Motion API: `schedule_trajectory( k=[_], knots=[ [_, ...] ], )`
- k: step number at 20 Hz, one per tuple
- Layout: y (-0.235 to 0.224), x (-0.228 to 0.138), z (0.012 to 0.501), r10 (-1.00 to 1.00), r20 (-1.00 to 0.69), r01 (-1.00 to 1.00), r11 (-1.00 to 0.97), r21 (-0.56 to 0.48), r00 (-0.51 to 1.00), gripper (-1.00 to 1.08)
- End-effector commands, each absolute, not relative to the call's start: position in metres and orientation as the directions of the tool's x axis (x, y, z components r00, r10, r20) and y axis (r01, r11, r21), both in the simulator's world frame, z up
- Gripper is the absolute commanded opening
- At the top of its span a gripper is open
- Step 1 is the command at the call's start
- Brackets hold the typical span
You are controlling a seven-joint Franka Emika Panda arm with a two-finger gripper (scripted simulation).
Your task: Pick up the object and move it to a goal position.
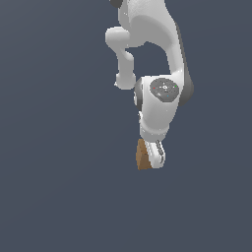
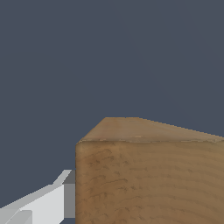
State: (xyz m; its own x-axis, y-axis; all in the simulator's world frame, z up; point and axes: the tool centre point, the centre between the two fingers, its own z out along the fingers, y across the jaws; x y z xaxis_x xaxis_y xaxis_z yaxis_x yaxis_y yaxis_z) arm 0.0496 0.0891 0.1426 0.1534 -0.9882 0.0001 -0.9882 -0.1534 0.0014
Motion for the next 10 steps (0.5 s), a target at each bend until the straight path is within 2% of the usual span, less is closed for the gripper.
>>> schedule_trajectory(
  k=[1,10],
  knots=[
    [0.09,0.049,0.145,-0.988,0.0,-0.988,-0.153,0.001,0.153,-1.0],
    [0.098,0.035,0.178,-0.988,0.0,-0.988,-0.153,0.001,0.153,-1.0]
  ],
)
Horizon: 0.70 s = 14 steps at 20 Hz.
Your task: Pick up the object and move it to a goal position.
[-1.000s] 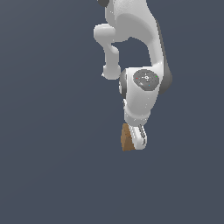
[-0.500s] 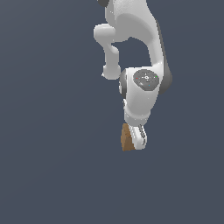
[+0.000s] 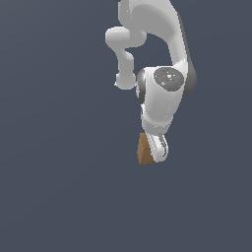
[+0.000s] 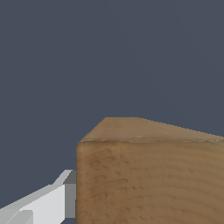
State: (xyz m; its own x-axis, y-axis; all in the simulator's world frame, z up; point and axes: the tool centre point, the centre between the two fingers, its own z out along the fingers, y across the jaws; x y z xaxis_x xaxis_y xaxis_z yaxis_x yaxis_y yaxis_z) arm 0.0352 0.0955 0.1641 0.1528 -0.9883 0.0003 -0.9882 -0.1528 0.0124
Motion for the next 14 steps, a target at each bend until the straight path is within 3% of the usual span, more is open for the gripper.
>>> schedule_trajectory(
  k=[1,14],
  knots=[
    [0.1,0.032,0.184,-0.988,0.0,-0.988,-0.153,0.001,0.153,-1.0],
    [0.133,-0.022,0.313,-0.988,0.001,-0.988,-0.153,0.0,0.153,-1.0]
  ],
)
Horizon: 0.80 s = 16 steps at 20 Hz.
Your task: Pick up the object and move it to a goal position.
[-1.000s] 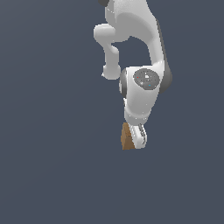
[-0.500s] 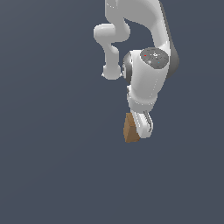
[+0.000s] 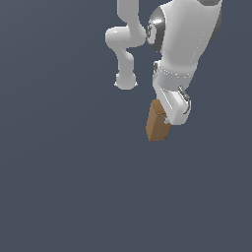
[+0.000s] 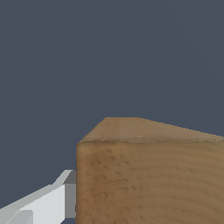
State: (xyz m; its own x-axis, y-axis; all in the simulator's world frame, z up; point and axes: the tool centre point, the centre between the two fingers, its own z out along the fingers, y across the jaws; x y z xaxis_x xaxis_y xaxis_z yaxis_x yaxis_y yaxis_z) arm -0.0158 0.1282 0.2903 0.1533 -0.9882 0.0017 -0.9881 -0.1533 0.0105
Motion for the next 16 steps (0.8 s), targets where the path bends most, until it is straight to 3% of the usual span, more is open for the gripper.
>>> schedule_trajectory(
  k=[1,16],
  knots=[
    [0.136,-0.026,0.324,-0.988,0.001,-0.988,-0.153,0.0,0.153,-1.0],
    [0.178,-0.09,0.486,-0.988,0.002,-0.988,-0.153,0.0,0.153,-1.0]
  ],
)
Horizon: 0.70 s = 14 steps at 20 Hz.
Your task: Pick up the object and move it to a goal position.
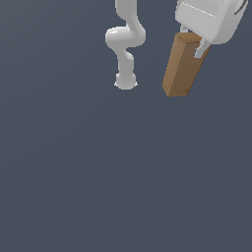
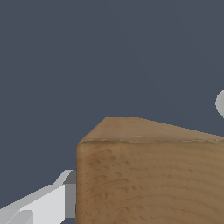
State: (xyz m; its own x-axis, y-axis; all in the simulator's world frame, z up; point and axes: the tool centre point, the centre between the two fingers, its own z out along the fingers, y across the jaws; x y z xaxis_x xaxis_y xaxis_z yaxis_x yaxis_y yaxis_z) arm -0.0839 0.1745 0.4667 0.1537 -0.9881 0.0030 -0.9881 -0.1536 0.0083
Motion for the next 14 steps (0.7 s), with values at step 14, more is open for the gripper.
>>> schedule_trajectory(
  k=[14],
  knots=[
    [0.198,-0.113,0.556,-0.988,0.0,-0.988,-0.153,0.0,0.153,-1.0]
  ],
)
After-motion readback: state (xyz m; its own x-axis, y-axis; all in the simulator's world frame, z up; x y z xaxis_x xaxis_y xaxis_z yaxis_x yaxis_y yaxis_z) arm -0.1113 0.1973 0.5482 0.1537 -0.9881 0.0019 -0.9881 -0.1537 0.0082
